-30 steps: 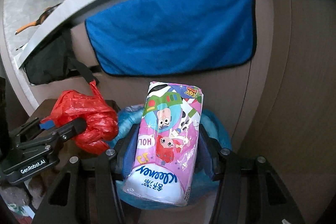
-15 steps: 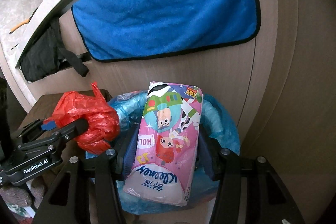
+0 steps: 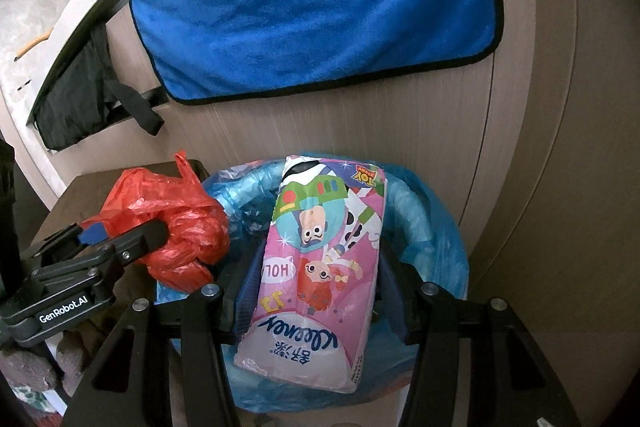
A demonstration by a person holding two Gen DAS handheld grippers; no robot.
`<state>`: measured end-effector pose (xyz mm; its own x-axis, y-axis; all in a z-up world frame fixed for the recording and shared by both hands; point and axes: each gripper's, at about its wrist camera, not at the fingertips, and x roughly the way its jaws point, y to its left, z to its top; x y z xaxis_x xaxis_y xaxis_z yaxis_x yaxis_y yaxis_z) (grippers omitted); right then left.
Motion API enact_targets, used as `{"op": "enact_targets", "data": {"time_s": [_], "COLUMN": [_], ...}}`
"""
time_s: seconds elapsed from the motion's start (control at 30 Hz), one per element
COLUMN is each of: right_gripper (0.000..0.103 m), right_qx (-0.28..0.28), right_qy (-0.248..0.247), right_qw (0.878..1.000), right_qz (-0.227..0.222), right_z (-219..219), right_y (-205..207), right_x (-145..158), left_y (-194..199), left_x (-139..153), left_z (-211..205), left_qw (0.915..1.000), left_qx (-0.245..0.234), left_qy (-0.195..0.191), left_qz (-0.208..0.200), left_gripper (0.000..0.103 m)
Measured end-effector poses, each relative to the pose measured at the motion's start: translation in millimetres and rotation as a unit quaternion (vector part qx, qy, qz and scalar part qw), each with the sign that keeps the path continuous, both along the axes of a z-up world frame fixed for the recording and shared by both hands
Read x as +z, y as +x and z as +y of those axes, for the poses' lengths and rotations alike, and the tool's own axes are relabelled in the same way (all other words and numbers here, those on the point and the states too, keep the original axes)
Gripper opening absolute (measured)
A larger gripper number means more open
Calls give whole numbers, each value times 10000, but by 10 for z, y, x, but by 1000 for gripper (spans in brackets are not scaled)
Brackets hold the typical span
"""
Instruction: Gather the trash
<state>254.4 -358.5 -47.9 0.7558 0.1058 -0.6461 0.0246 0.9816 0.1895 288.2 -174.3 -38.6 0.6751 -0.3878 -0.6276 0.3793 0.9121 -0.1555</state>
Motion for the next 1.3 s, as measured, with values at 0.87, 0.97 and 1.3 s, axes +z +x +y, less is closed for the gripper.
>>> {"op": "enact_targets", "data": {"time_s": [0.87,0.97,1.3], "right_gripper": [69,75,77], "right_qx": [54,204,347], "right_qy": [-48,-214,-504], "right_qw": [9990,9973,9937], "right_qz": [-446,-677,-943], "right_z": [547,813,1505], "right_y": [-989,-1326,-2219], "right_x": [324,387,270], "left_y": [-1031,-1481,-2432], "left_x": [464,523,505], "left_z": [933,1154,1604], "left_qw": [9984,9968,9834], "left_qx": [-38,-24,1087], "left_qy": [-174,96,796], "left_qz": [-545,-787,-1213], "left_gripper": [92,92,92]}}
